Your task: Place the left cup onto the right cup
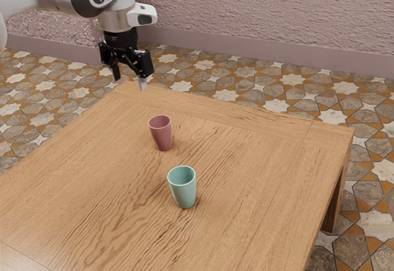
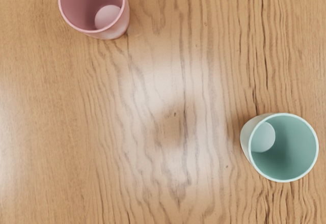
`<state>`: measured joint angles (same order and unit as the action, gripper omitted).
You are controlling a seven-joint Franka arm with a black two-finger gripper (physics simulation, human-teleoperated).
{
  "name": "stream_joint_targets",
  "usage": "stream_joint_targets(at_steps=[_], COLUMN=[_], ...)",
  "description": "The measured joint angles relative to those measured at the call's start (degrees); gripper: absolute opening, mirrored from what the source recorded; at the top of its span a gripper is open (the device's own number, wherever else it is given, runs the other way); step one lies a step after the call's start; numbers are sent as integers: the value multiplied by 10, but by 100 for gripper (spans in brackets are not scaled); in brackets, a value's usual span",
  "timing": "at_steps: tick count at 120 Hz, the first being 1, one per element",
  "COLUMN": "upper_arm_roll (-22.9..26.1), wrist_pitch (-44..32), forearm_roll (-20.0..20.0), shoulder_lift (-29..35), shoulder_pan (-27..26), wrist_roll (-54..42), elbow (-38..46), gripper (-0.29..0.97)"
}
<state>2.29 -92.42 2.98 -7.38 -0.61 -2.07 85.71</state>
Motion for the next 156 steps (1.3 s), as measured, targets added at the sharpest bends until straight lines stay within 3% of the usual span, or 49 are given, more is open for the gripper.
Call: stream_joint_targets(at_steps=[53, 156], upper_arm_roll=[0, -16], wrist_pitch=[-23, -87], forearm_roll=[4, -17], shoulder_lift=[-28, -200], shoulder_pan=[3, 29], wrist_roll=[0, -4], elbow=[-3, -84], gripper=[68, 66])
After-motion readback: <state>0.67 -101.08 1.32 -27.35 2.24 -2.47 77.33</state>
